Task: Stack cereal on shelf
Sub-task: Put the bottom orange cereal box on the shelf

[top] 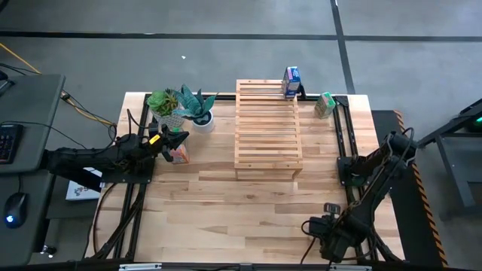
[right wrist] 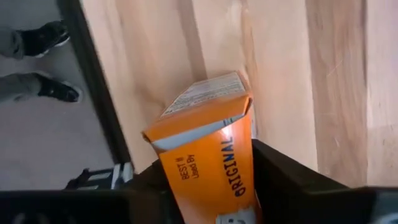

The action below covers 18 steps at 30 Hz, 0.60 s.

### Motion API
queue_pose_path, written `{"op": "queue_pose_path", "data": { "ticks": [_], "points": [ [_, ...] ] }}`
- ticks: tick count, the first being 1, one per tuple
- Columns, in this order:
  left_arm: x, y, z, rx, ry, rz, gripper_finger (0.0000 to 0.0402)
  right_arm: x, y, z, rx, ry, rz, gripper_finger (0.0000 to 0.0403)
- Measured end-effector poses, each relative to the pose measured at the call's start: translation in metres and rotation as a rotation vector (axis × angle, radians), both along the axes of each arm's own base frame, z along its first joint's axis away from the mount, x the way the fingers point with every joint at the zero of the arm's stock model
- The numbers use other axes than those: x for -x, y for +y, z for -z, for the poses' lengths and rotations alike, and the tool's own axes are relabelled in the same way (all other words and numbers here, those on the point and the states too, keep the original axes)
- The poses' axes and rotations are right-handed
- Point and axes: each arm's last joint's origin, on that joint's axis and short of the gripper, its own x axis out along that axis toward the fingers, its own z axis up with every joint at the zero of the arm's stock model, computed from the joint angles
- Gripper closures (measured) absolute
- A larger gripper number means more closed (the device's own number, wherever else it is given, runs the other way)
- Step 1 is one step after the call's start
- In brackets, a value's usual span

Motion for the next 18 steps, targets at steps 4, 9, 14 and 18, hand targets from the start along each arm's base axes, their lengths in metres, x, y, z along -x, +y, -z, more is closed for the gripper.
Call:
{"op": "queue_pose_path", "data": {
  "ticks": [4, 9, 14, 18],
  "points": [
    [0.0, 0.0, 0.0, 0.0, -0.001, 0.0, 0.0401, -0.004, -0.004, -0.028, -0.098, -0.038, 0.001, 0.0277],
    [0.0, 0.0, 0.0, 0.001, -0.001, 0.0, 0.0401, -0.028, -0.021, -0.108, -0.271, -0.274, 0.035, 0.0278],
    [0.0, 0.0, 0.0, 0.001, 0.0, 0.0, 0.0401, -0.056, -0.074, -0.194, -0.232, -0.549, 0.226, 0.0278],
    [0.0, 0.0, 0.0, 0.001, -0.001, 0.0, 0.0401, -0.067, -0.136, -0.234, -0.041, -0.583, 0.467, 0.0279]
  ]
}}
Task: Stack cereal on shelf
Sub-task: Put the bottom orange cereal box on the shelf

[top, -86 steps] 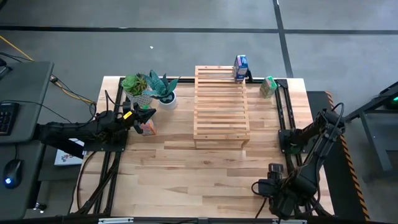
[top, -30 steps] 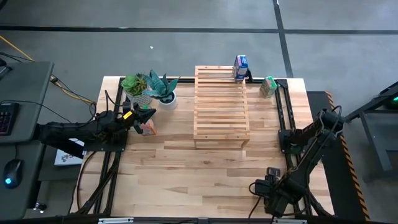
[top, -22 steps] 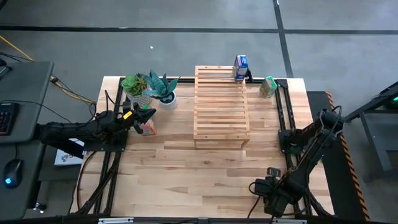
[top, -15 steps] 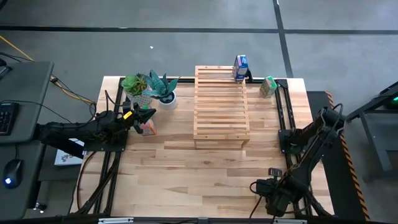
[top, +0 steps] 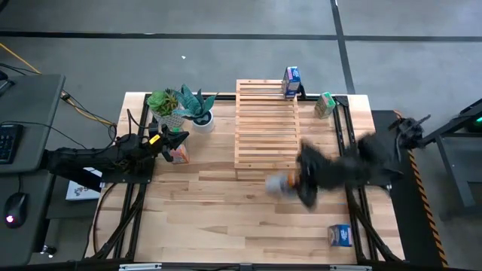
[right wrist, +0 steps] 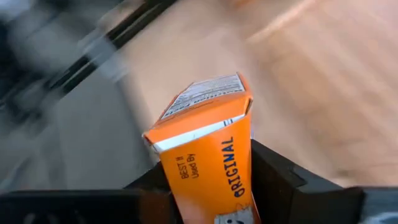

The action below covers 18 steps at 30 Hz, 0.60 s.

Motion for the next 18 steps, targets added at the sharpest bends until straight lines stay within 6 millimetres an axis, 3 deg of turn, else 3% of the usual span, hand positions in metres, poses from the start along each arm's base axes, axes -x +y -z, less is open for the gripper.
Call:
{"op": "queue_pose_path", "data": {
  "ticks": [4, 9, 18],
  "points": [
    [0.0, 0.0, 0.0, 0.0, 0.0, 0.0, 0.0401, 0.0, -0.06, -0.016, 0.111, 0.044, 0.334, 0.0279],
    [0.0, 0.0, 0.0, -0.001, 0.0, 0.0, 0.0401, -0.006, -0.117, -0.02, 0.093, 0.018, 0.563, 0.0279],
    [0.0, 0.0, 0.0, 0.0, 0.0, 0.002, 0.0401, -0.015, -0.181, 0.027, 0.017, 0.283, 0.67, 0.0279]
  ]
}}
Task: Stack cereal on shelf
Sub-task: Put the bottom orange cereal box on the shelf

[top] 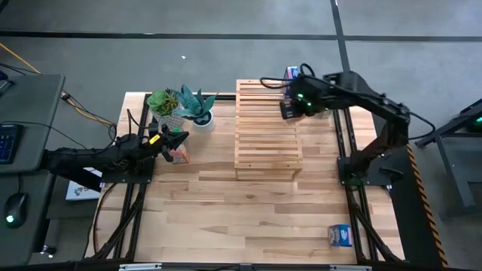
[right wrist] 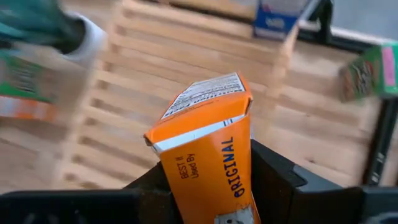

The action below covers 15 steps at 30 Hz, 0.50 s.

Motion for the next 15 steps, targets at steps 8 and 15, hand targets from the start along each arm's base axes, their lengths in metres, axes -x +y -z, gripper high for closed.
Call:
{"op": "queue_pose_path", "data": {
  "ticks": [8, 15],
  "points": [
    [0.0, 0.0, 0.0, -0.001, 0.0, 0.005, 0.0401, 0.004, -0.033, 0.03, -0.041, 0.109, 0.081, 0.0279],
    [0.0, 0.0, 0.0, -0.001, 0.001, 0.006, 0.0401, 0.002, -0.051, 0.035, -0.069, 0.018, 0.161, 0.0279]
  ]
}}
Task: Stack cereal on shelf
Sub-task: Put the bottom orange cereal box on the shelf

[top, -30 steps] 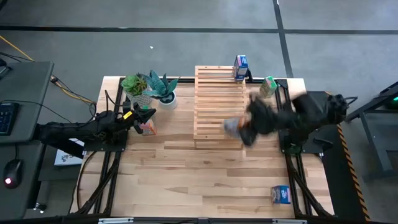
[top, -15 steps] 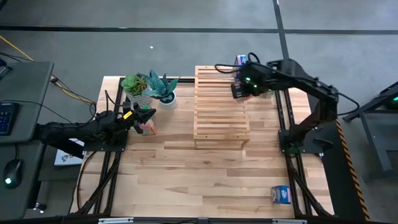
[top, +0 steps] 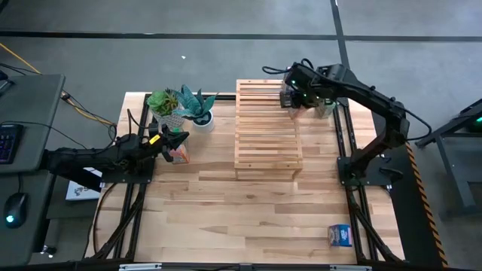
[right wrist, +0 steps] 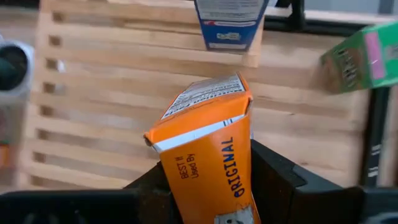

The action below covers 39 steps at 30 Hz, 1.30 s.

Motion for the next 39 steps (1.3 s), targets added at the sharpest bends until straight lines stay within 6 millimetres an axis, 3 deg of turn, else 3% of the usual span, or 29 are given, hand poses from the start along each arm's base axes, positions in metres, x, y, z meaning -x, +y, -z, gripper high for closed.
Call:
{"op": "queue_pose_path", "data": {
  "ticks": [14, 22, 34, 39],
  "points": [
    [0.0, 0.0, 0.0, 0.0, 0.0, 0.0, 0.0401, -0.005, -0.007, 0.002, -0.025, -0.116, 0.278, 0.0279],
    [0.0, 0.0, 0.0, 0.0, 0.0, -0.001, 0.0401, -0.016, -0.018, 0.015, -0.073, -0.076, 0.244, 0.0279],
    [0.0, 0.0, 0.0, 0.0, 0.001, 0.0, 0.0401, -0.02, -0.021, 0.017, -0.016, -0.044, 0.177, 0.0278],
    [0.0, 0.0, 0.0, 0.0, 0.0, 0.0, 0.0401, -0.02, -0.022, 0.018, 0.025, -0.017, 0.172, 0.0247]
  ]
}}
